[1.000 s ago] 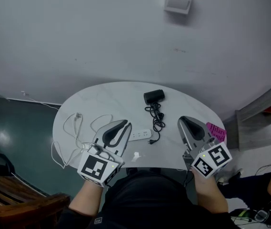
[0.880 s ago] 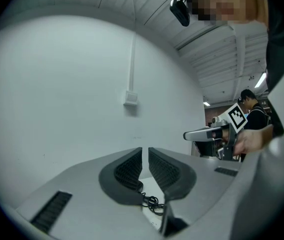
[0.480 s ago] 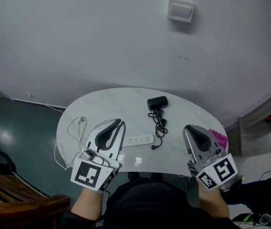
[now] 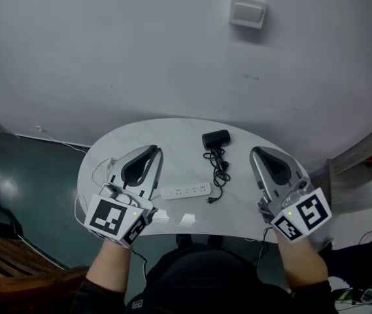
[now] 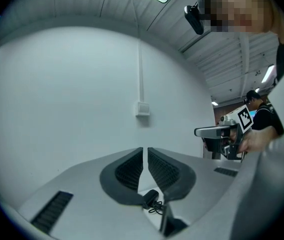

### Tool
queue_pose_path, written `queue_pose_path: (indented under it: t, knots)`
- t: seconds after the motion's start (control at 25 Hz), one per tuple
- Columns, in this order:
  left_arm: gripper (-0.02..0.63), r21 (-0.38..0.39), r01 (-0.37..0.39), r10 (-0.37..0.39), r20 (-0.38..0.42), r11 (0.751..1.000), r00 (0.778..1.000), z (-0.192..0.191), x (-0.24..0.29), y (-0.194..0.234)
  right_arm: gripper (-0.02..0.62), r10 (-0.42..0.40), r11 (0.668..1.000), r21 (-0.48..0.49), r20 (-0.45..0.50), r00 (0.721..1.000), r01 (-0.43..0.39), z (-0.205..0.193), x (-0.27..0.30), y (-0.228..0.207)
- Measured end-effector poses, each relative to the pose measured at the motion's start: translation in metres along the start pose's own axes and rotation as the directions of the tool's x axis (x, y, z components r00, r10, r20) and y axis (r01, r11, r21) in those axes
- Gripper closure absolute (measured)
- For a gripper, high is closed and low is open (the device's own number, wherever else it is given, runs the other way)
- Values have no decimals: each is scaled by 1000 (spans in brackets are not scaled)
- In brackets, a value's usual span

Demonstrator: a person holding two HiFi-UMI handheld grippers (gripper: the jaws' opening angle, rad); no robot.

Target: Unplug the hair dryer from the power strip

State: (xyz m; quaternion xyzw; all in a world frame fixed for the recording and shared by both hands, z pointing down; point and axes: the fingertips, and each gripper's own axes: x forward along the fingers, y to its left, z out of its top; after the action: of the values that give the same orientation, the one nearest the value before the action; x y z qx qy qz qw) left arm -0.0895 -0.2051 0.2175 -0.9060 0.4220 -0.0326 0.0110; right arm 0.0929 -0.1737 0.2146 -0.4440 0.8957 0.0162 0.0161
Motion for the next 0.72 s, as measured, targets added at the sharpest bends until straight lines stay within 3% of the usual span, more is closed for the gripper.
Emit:
queue_pose_path:
  t: [0.4,0.72]
  knots:
    - [569,-2,-73,73,13,997,997,-7,-11,-4,561,-69,995,77,34,997,66,-15,-8,9]
    - [571,-11,-84,84,7,996,996,-12,-10,3,561,-42,997,64,6,999,41,-20,-3,6]
